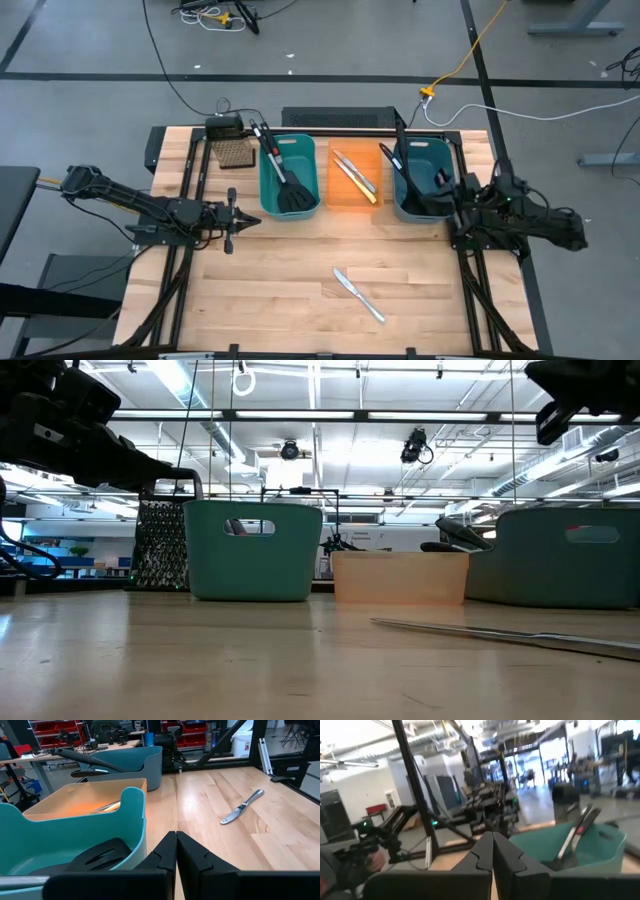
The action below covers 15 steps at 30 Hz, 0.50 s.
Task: Pick & Place Kitchen Items
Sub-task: Put the silver knife into the orange container
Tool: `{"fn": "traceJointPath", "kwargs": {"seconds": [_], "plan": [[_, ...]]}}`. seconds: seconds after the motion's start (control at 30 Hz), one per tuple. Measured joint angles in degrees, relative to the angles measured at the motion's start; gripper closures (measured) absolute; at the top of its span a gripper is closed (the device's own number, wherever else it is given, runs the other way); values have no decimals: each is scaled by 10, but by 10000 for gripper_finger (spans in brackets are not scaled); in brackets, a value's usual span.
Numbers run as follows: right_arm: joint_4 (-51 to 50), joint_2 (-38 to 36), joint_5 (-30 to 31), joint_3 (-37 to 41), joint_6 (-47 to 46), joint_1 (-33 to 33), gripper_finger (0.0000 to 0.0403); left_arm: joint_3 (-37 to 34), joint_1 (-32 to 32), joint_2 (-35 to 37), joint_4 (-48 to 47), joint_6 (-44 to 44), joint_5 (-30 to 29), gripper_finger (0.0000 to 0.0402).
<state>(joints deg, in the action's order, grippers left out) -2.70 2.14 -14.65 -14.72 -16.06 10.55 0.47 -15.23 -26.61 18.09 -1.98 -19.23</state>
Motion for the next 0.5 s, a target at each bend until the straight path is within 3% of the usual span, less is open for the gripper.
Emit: {"fn": "traceJointPath", "kwargs": {"seconds": [0.5], "plan": [[66, 222, 151, -40, 48, -194, 399, 0, 0, 0, 0, 3, 0, 388]]}}
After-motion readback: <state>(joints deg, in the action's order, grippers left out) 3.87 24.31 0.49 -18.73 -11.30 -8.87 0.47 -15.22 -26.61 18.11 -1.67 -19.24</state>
